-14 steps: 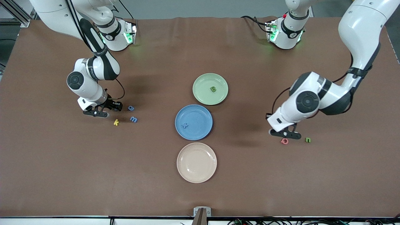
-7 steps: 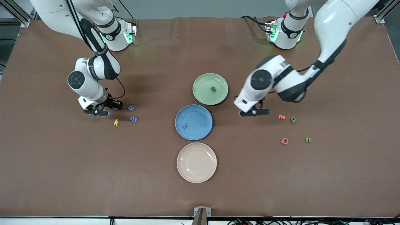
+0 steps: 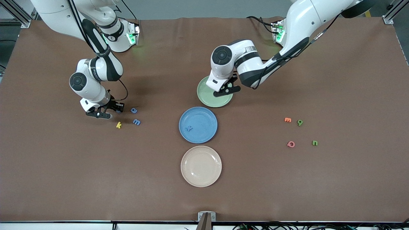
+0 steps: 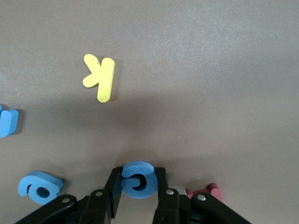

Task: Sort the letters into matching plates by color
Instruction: 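Place the N on the green plate while the right places c on blue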

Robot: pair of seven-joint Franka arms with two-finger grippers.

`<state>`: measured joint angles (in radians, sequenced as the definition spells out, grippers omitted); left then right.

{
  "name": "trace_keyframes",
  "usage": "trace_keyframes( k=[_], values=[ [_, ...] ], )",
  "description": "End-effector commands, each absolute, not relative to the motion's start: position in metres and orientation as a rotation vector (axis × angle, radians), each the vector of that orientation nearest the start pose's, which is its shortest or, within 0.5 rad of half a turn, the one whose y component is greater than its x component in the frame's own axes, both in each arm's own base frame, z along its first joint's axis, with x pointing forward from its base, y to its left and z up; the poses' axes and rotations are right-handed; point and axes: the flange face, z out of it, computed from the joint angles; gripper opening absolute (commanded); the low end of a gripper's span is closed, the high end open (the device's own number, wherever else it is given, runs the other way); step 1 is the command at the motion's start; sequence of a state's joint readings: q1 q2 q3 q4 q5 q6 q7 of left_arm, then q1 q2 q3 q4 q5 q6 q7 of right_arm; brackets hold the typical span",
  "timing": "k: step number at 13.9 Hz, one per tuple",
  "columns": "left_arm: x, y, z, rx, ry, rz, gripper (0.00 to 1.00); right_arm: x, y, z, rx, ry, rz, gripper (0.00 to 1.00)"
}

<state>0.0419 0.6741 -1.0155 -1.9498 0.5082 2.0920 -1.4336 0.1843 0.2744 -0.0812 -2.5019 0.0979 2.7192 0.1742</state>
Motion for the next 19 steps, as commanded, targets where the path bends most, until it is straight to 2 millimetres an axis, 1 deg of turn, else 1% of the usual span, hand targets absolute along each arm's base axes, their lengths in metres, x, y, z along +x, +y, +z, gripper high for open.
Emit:
trace_keyframes(
  k=[1,2,3,4,5,6,7,8,9,10,11,12,13,14,15,16,17,18,19],
  values=[
    [0.372,-0.468,0.241,-3.043,-0.389,0.292,0.01,0.459,0.044,0.179,-3.115,0.297,0.086,0.04],
    [0.37,-0.472,0.234,-3.056,-0.412,0.282,0.01,0.467,0.052,0.186,-3.109,0.331,0.093,0.03],
    [0.368,-0.474,0.222,-3.058,-0.421,0.282,0.02,0.475,0.066,0.193,-3.108,0.35,0.13,0.03],
    [0.365,-0.478,0.214,-3.063,-0.417,0.279,0.04,0.486,0.08,0.204,-3.101,0.378,0.138,0.03],
    [0.363,-0.48,0.209,-3.059,-0.419,0.268,0.08,0.495,0.099,0.213,-3.095,0.415,0.136,0.03],
    [0.361,-0.48,0.203,-3.047,-0.439,0.263,0.14,0.505,0.128,0.227,-3.088,0.467,0.133,0.03],
    [0.36,-0.481,0.203,-3.041,-0.462,0.261,0.25,0.515,0.156,0.243,-3.079,0.527,0.135,0.03],
    [0.36,-0.48,0.202,-3.036,-0.472,0.262,0.4,0.525,0.191,0.261,-3.066,0.587,0.12,0.03],
    [0.361,-0.48,0.203,-3.036,-0.477,0.26,0.56,0.535,0.225,0.268,-3.054,0.649,0.115,0.03],
    [0.361,-0.48,0.203,-3.035,-0.481,0.26,0.73,0.547,0.258,0.278,-3.035,0.718,0.105,0.03],
    [0.367,-0.476,0.205,-3.029,-0.5,0.256,1.0,0.554,0.288,0.282,-3.017,0.768,0.105,0.03],
    [0.374,-0.472,0.206,-3.029,-0.513,0.253,1.0,0.562,0.316,0.286,-2.98,0.831,0.109,0.03],
    [0.379,-0.471,0.209,-3.034,-0.519,0.242,1.0,0.571,0.344,0.286,-2.948,0.881,0.108,0.03],
    [0.392,-0.461,0.212,-3.032,-0.544,0.221,1.0,0.578,0.368,0.283,-2.92,0.926,0.097,0.02],
    [0.41,-0.448,0.22,-3.034,-0.581,0.192,1.0,0.581,0.388,0.278,-2.9,0.964,0.087,0.02],
    [0.426,-0.436,0.229,-3.041,-0.608,0.165,1.0,0.584,0.402,0.273,-2.882,0.994,0.076,0.02],
    [0.444,-0.422,0.237,-3.049,-0.612,0.14,1.0,0.584,0.412,0.264,-2.874,1.025,0.077,0.02],
    [0.462,-0.404,0.242,-3.052,-0.628,0.126,1.0,0.584,0.421,0.255,-2.868,1.044,0.072,0.02],
    [0.473,-0.393,0.251,-3.056,-0.623,0.098,1.0,0.586,0.431,0.251,-2.857,1.052,0.063,0.02]
  ],
)
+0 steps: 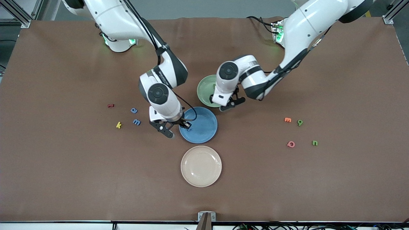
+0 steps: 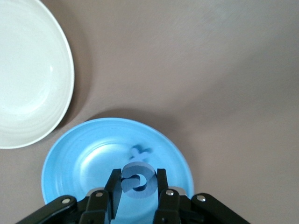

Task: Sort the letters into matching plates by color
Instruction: 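Place the N on the green plate while the right places c on blue, then grasp the green u with the left gripper while the right grasps blue m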

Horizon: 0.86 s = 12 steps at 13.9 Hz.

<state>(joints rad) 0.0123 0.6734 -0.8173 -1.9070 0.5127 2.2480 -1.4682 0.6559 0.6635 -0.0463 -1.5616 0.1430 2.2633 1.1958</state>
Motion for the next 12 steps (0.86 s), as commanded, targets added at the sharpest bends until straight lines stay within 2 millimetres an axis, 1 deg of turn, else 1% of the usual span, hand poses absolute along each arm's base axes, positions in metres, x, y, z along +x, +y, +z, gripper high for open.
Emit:
trace_keyframes(
  k=[1,2,3,4,6,7,8,9,10,11,12],
  values=[
    [0.484,-0.378,0.26,-3.048,-0.594,0.074,1.0,0.589,0.437,0.248,-2.847,1.067,0.055,0.02],
    [0.497,-0.359,0.263,-3.041,-0.574,0.07,1.0,0.593,0.442,0.245,-2.834,1.082,0.048,0.02],
    [0.51,-0.342,0.269,-3.043,-0.567,0.052,1.0,0.591,0.454,0.239,-2.833,1.08,0.046,0.02],
    [0.52,-0.325,0.271,-3.045,-0.536,0.043,1.0,0.591,0.46,0.235,-2.829,1.085,0.041,0.02],
    [0.545,-0.279,0.269,-3.026,-0.447,-0.02,1.0,0.594,0.467,0.225,-2.818,1.091,0.032,0.02],
    [0.554,-0.263,0.268,-3.018,-0.389,-0.045,1.0,0.594,0.47,0.222,-2.804,1.083,0.012,0.04],
    [0.559,-0.253,0.268,-3.018,-0.331,-0.054,1.0,0.596,0.471,0.221,-2.785,1.072,-0.011,0.16],
    [0.567,-0.235,0.268,-3.014,-0.281,-0.06,0.99,0.597,0.471,0.22,-2.781,1.071,-0.016,0.56],
    [0.575,-0.214,0.267,-3.007,-0.176,-0.066,0.99,0.595,0.473,0.219,-2.786,1.067,-0.015,0.96],
    [0.585,-0.189,0.266,-3.002,-0.079,-0.067,0.99,0.591,0.477,0.219,-2.796,1.052,-0.014,1.0],
    [0.593,-0.169,0.266,-3.007,-0.028,-0.065,0.99,0.591,0.478,0.219,-2.799,1.052,-0.013,1.0]
  ],
)
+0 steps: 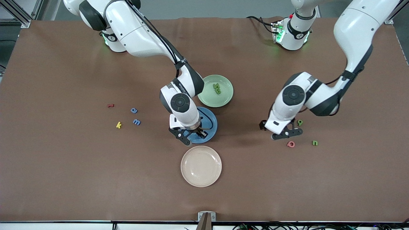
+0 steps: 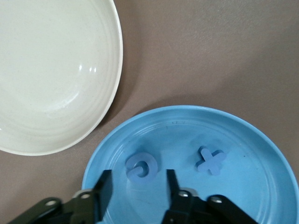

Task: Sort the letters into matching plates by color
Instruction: 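Grasp the green u with the left gripper while the right grasps blue m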

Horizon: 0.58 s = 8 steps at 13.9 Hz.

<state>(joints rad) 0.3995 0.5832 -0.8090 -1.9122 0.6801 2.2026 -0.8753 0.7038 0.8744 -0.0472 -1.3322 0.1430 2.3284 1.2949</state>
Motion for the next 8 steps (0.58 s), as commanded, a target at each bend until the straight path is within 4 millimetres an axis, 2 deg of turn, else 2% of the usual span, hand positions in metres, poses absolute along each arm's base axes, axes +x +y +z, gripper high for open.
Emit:
trace_keyframes(
  k=[1,3,5,7,8],
  values=[
    [0.598,-0.153,0.267,-3.007,0.045,-0.061,0.99,0.591,0.478,0.22,-2.802,1.046,-0.014,1.0],
    [0.611,-0.119,0.268,-3.016,0.171,-0.069,0.99,0.595,0.472,0.223,-2.81,1.039,-0.021,1.0],
    [0.621,-0.075,0.259,-3.05,0.242,-0.085,0.97,0.599,0.462,0.234,-2.858,0.984,-0.004,1.0],
    [0.625,-0.04,0.251,-3.066,0.306,-0.083,0.93,0.605,0.44,0.238,-2.937,0.932,0.062,1.0],
    [0.626,-0.031,0.248,-3.065,0.341,-0.086,0.91,0.609,0.428,0.248,-2.968,0.884,0.089,1.0]
  ],
)
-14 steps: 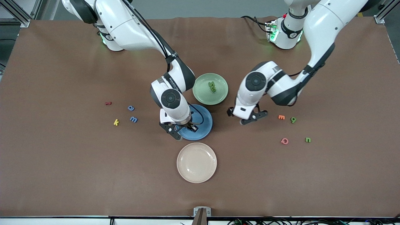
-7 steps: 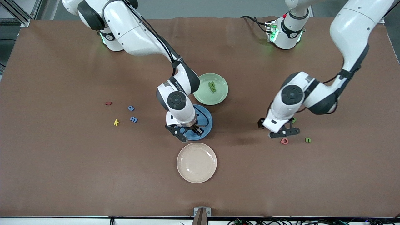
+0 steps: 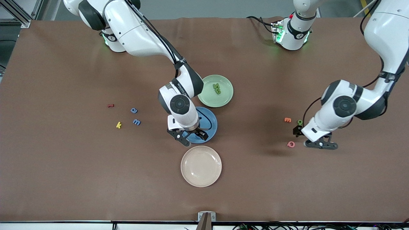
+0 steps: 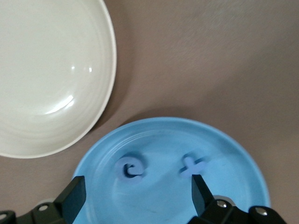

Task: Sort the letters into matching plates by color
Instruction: 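Grasp the green u with the left gripper while the right grasps blue m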

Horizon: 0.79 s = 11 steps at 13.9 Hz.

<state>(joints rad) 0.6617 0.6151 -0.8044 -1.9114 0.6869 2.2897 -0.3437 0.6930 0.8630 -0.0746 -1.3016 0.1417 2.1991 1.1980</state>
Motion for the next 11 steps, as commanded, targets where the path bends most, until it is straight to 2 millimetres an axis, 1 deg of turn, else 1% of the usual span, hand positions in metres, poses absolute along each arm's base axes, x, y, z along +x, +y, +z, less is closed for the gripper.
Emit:
trace_keyframes(
  k=[1,2,4,5,7,9,10,11],
  values=[
    [0.626,-0.021,0.244,-3.048,0.4,-0.088,0.82,0.61,0.417,0.252,-3.01,0.835,0.135,1.0],
    [0.627,-0.005,0.235,-3.019,0.471,-0.099,0.73,0.615,0.4,0.257,-3.034,0.799,0.153,1.0],
    [0.628,0.012,0.22,-3.023,0.481,-0.12,0.72,0.61,0.364,0.268,-3.054,0.725,0.153,1.0],
    [0.628,0.019,0.212,-3.029,0.47,-0.121,0.7,0.604,0.34,0.273,-3.055,0.715,0.153,1.0],
    [0.627,0.023,0.205,-3.04,0.461,-0.112,0.65,0.594,0.283,0.277,-3.073,0.695,0.13,0.99],
    [0.626,0.027,0.199,-3.053,0.441,-0.098,0.63,0.581,0.239,0.272,-3.074,0.653,0.112,0.99],
    [0.627,0.028,0.196,-3.062,0.42,-0.094,0.62,0.573,0.22,0.266,-3.065,0.654,0.094,0.99],
    [0.629,0.03,0.195,-3.069,0.405,-0.097,0.61,0.564,0.207,0.255,-3.064,0.657,0.085,0.99]
  ],
)
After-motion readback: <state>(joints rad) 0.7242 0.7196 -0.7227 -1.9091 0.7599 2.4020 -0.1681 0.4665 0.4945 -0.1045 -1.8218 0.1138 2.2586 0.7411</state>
